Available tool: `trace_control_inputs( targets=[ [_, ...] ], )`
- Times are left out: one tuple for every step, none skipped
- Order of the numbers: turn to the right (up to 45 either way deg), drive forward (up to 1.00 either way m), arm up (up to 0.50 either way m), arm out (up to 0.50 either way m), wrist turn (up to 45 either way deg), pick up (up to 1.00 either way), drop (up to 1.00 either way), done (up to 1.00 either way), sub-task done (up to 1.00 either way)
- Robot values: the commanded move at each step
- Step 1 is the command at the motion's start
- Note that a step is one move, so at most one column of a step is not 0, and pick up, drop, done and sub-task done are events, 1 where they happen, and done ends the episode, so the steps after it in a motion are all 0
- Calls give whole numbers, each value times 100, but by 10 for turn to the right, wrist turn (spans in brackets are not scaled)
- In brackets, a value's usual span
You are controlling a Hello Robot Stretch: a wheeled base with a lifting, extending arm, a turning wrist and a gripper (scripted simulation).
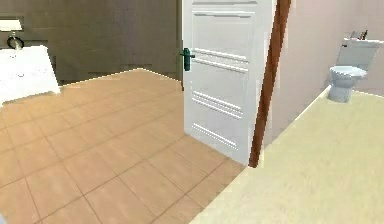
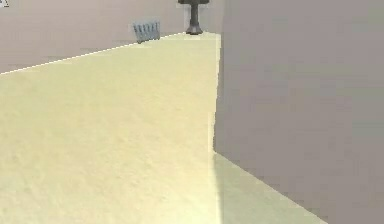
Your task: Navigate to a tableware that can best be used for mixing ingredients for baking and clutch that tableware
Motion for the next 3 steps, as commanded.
trace_control_inputs(
  targets=[
    [0,50,0,0,0,0,0,0,0],
    [-450,0,0,0,0,0,0,0,0],
    [0,100,0,0,0,0,0,0,0]
  ],
)
